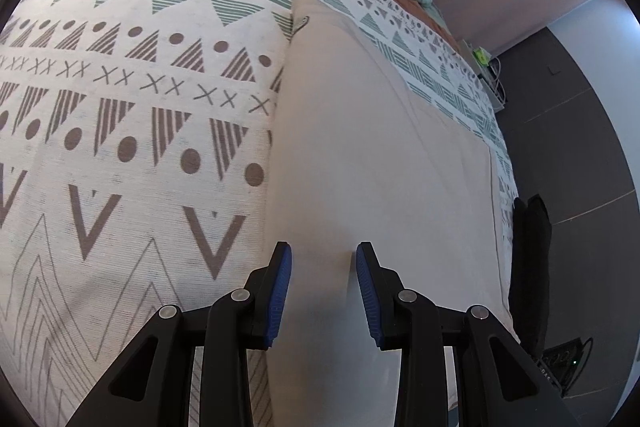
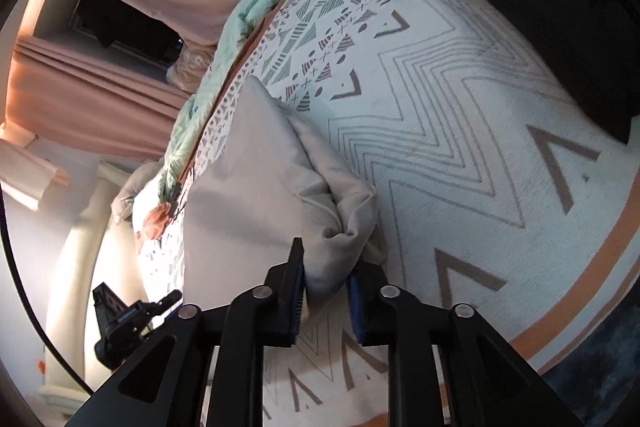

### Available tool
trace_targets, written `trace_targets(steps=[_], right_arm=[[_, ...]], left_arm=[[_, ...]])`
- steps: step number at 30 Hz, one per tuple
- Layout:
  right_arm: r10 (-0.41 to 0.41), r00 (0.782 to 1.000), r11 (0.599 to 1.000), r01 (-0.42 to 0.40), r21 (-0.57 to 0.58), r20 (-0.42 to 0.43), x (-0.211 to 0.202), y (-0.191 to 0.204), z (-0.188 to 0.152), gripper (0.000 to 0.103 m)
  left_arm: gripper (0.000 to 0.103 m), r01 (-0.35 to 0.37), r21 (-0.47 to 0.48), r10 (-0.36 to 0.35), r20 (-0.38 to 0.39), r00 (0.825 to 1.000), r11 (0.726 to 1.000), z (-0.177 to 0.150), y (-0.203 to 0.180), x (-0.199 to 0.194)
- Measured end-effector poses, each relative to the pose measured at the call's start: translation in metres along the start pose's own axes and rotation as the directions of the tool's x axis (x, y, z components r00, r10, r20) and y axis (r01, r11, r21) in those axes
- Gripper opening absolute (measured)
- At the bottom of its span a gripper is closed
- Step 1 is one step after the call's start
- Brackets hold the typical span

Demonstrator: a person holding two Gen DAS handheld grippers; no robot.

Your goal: Fold large clothes

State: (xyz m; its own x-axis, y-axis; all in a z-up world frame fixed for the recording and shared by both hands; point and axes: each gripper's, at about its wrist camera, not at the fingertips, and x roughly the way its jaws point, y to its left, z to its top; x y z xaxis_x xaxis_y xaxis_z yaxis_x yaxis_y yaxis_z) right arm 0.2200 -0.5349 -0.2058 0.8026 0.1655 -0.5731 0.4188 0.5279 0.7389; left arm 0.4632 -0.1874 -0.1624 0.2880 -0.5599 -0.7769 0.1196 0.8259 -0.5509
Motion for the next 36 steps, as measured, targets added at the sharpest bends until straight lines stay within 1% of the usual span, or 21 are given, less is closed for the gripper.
trace_targets(steps=[2, 3, 7, 10, 12, 13, 15, 19, 22, 24, 25, 26, 27, 28, 29, 30, 31, 32, 36], right_arm=[[-0.020, 1.000, 1.000, 0.020, -0.008, 0.015, -0.004, -0.001, 0.005, 0.032], [-0.027, 0.999, 1.000, 0.027, -0.013, 0.020, -0.006, -0.001, 0.007, 0.033], [-0.050, 0.999, 0.997, 0.050, -0.065, -0.006, -0.004, 0.003, 0.018, 0.035], [-0.079, 0.997, 0.986, 0.074, -0.149, -0.024, 0.001, 0.012, 0.022, 0.034], [-0.077, 0.997, 0.978, 0.073, -0.196, -0.015, 0.004, 0.016, 0.024, 0.018], [-0.085, 0.996, 0.972, 0.081, -0.218, -0.007, 0.007, 0.019, 0.025, 0.015], [-0.098, 0.995, 0.968, 0.098, -0.232, 0.012, 0.011, 0.021, 0.028, 0.013], [-0.110, 0.994, 0.971, 0.111, -0.214, 0.018, 0.021, 0.019, 0.035, 0.012], [-0.123, 0.992, 0.967, 0.119, -0.223, -0.004, 0.025, 0.021, 0.037, 0.012], [-0.137, 0.990, 0.969, 0.124, -0.215, -0.043, 0.027, 0.021, 0.041, 0.013], [-0.142, 0.988, 0.970, 0.126, -0.206, -0.061, 0.026, 0.020, 0.044, 0.015], [-0.145, 0.987, 0.971, 0.128, -0.203, -0.070, 0.025, 0.020, 0.050, 0.023], [-0.159, 0.985, 0.968, 0.142, -0.207, -0.065, 0.023, 0.021, 0.054, 0.027], [-0.171, 0.984, 0.964, 0.157, -0.217, -0.050, 0.019, 0.023, 0.061, 0.038], [-0.173, 0.984, 0.962, 0.161, -0.221, -0.035, 0.015, 0.026, 0.068, 0.056], [-0.166, 0.986, 0.962, 0.157, -0.223, -0.025, 0.013, 0.028, 0.074, 0.064], [-0.157, 0.987, 0.962, 0.148, -0.230, -0.022, 0.012, 0.031, 0.081, 0.077], [-0.151, 0.988, 0.959, 0.139, -0.248, -0.030, 0.014, 0.034, 0.086, 0.081], [-0.138, 0.982, 0.938, 0.088, -0.336, -0.127, 0.040, 0.050, 0.109, 0.081]], left_arm=[[0.035, 0.003, -0.005, -0.003, -0.003, 1.000, 1.000, 0.000, 0.002, 0.001], [0.035, 0.001, -0.003, -0.001, -0.005, 1.000, 1.000, 0.001, 0.003, 0.001], [0.035, 0.003, 0.006, -0.003, -0.018, 1.000, 1.000, 0.002, 0.006, 0.002], [0.037, 0.006, 0.004, -0.006, -0.029, 1.000, 1.000, 0.005, 0.008, 0.004], [0.037, 0.009, -0.002, -0.009, -0.036, 0.999, 1.000, 0.007, 0.009, 0.006], [0.037, 0.007, -0.003, -0.007, -0.035, 0.999, 1.000, 0.008, 0.009, 0.007], [0.037, 0.005, 0.003, -0.005, -0.029, 1.000, 1.000, 0.010, 0.008, 0.007], [0.037, 0.001, 0.012, -0.001, -0.023, 1.000, 1.000, 0.014, 0.006, 0.009], [0.037, 0.001, 0.005, -0.001, -0.022, 1.000, 1.000, 0.016, 0.007, 0.011], [0.037, 0.006, -0.007, -0.006, -0.021, 1.000, 1.000, 0.018, 0.008, 0.011], [0.037, 0.010, -0.014, -0.011, -0.021, 1.000, 1.000, 0.019, 0.009, 0.011], [0.037, 0.013, -0.020, -0.013, -0.019, 1.000, 1.000, 0.020, 0.011, 0.010], [0.037, 0.015, -0.023, -0.016, -0.016, 1.000, 1.000, 0.022, 0.012, 0.009], [0.037, 0.015, -0.022, -0.016, -0.013, 1.000, 1.000, 0.022, 0.013, 0.008], [0.038, 0.012, -0.021, -0.012, -0.010, 1.000, 1.000, 0.023, 0.015, 0.008], [0.040, 0.010, -0.021, -0.010, -0.008, 1.000, 1.000, 0.024, 0.016, 0.007], [0.046, 0.010, -0.022, -0.010, -0.003, 1.000, 1.000, 0.024, 0.017, 0.006], [0.051, 0.012, -0.022, -0.012, 0.006, 1.000, 1.000, 0.024, 0.019, 0.004], [0.052, 0.031, -0.048, -0.030, 0.035, 0.999, 0.998, 0.029, 0.025, 0.002]])
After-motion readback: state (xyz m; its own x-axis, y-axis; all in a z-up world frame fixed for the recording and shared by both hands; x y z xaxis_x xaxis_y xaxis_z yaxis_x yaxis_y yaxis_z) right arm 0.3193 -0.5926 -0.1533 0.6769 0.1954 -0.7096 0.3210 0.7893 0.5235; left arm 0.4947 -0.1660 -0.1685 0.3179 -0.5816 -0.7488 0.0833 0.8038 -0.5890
